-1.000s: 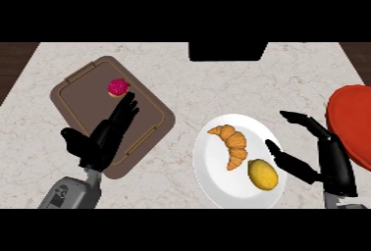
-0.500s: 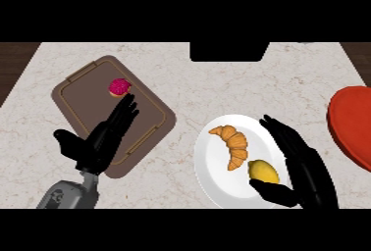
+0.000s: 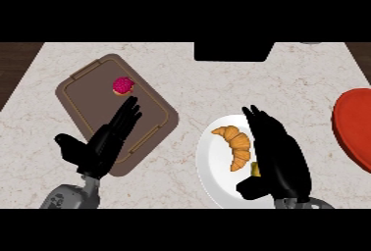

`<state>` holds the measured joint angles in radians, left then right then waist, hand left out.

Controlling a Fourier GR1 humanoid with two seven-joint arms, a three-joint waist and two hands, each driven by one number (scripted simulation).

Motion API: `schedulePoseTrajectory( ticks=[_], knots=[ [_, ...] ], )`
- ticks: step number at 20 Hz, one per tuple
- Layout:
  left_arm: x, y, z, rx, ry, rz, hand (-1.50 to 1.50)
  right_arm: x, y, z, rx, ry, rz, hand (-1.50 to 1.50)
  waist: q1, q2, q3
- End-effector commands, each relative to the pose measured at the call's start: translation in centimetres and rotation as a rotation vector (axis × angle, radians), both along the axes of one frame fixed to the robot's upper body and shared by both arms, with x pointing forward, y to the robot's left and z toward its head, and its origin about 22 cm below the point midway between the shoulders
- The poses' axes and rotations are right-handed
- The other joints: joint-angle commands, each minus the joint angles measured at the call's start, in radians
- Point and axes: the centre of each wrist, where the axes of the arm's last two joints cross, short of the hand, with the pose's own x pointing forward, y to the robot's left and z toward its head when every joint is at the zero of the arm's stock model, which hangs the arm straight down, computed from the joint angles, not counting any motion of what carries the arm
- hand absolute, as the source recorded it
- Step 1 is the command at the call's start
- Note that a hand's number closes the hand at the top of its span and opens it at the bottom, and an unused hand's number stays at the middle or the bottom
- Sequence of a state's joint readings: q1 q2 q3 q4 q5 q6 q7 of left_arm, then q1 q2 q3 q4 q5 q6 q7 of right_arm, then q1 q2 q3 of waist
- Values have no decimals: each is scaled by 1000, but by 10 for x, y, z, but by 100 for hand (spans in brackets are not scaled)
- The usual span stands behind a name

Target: Pick the croissant from the plate and place it in the bowl

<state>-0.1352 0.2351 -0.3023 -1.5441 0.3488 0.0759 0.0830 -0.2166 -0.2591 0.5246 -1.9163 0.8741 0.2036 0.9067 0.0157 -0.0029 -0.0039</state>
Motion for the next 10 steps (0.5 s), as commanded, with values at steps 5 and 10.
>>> schedulePoseTrajectory(
  ticks=[5, 10],
  knots=[
    [-2, -6, -1, -9, -12, 10, 0, 16, 42, 9, -62, 236, -101, -150, -12, 2, 3],
    [14, 9, 9, -19, -10, 10, 0, 44, 46, -1, -94, 308, -164, -150, -12, 4, 3]
  ],
)
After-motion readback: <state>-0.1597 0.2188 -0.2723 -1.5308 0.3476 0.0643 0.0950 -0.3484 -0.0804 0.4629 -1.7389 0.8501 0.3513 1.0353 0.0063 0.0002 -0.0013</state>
